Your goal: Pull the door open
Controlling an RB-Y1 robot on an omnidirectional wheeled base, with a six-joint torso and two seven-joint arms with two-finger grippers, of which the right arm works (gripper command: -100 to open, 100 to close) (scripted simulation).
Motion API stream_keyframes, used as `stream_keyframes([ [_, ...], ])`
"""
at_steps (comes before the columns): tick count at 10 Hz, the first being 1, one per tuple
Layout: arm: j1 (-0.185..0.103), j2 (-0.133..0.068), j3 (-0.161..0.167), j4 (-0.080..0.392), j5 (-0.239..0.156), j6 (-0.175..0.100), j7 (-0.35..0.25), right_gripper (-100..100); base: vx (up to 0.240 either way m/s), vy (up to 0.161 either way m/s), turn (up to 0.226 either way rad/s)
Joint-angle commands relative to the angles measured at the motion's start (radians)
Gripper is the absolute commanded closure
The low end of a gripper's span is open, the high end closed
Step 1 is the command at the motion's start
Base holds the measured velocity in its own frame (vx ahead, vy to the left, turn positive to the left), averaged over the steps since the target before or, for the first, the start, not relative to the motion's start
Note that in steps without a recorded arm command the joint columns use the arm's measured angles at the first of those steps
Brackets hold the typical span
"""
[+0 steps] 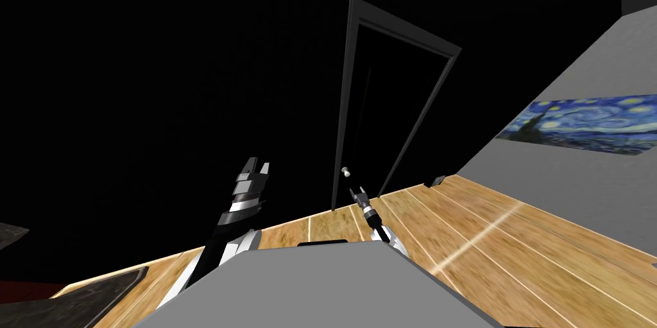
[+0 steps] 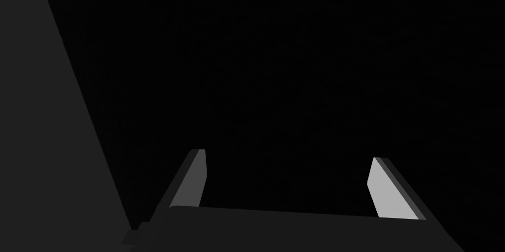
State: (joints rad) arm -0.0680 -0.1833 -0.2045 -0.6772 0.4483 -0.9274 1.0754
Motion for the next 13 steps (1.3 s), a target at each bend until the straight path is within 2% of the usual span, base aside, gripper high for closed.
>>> stream_keyframes([
  [1,-0.009,-0.001,-0.004,0.028,0.008,-0.004,0.026,-100,0.106,-0.032,0.012],
  [2,-0.007,0.0,-0.003,0.019,0.005,-0.003,0.016,-100,0.048,-0.014,0.006],
  [3,0.002,-0.015,-0.018,0.032,-0.005,-0.018,0.015,-100,0.097,0.064,0.144],
  [4,0.002,-0.015,-0.018,0.032,-0.005,-0.018,0.015,-100,0.129,0.057,0.08],
  [12,0.055,-0.096,-0.093,0.094,-0.059,-0.098,-0.009,-100,0.176,0.052,0.136],
  [13,0.05,-0.091,-0.089,0.094,-0.055,-0.097,-0.004,-100,0.078,0.011,0.017],
])
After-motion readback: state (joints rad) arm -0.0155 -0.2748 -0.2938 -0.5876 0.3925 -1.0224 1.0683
